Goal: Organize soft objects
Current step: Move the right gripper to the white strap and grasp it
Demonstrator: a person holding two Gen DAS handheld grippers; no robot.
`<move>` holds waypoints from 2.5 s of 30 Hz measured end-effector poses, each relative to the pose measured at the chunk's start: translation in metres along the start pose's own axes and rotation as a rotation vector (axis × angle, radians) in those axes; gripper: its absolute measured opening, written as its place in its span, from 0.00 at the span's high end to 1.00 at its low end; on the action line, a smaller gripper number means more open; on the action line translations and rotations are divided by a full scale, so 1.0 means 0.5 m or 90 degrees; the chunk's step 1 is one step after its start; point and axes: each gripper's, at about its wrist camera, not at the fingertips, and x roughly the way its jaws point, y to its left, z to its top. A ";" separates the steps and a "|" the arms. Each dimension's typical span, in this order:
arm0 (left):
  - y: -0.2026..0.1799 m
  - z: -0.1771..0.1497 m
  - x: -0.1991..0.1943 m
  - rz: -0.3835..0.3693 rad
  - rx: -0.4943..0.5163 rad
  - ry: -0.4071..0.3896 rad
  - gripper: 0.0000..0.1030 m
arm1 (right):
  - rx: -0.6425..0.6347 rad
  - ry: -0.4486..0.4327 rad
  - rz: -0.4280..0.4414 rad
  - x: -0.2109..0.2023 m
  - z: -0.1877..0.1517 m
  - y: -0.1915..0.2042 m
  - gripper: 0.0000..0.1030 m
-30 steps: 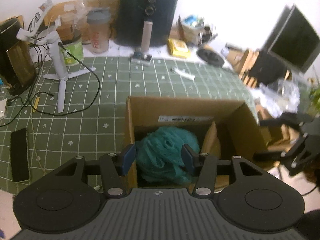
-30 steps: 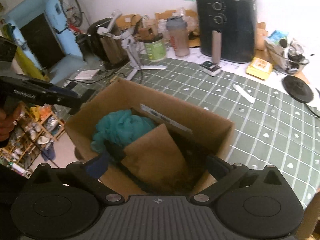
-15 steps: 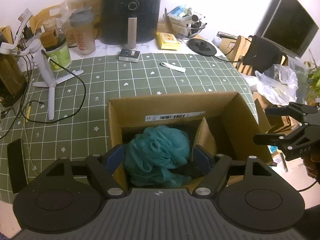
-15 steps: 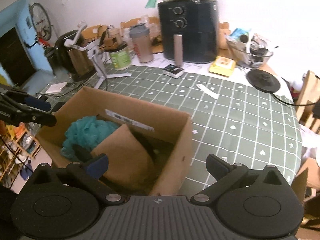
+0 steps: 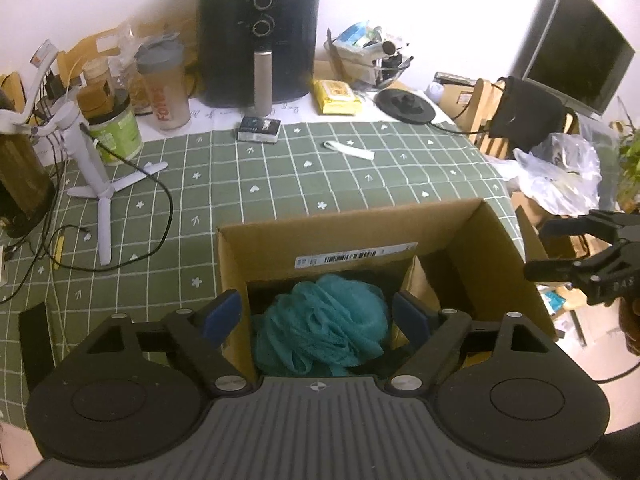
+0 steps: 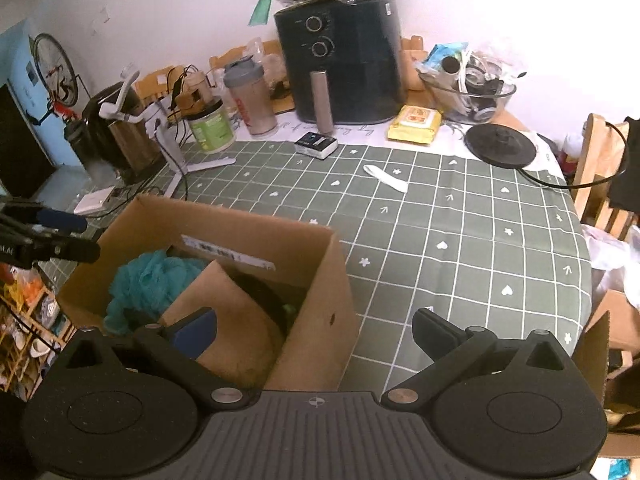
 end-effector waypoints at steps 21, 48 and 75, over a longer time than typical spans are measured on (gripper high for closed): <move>0.051 0.044 0.016 0.009 0.038 -0.058 0.19 | -0.076 -0.034 -0.126 0.063 0.098 0.001 0.00; 0.101 0.090 0.070 -0.046 0.045 -0.077 0.20 | -0.037 0.022 -0.043 0.261 0.234 -0.106 0.00; 0.183 0.047 0.062 -0.035 -0.053 -0.032 0.20 | -0.051 0.107 -0.061 0.602 0.299 -0.192 0.34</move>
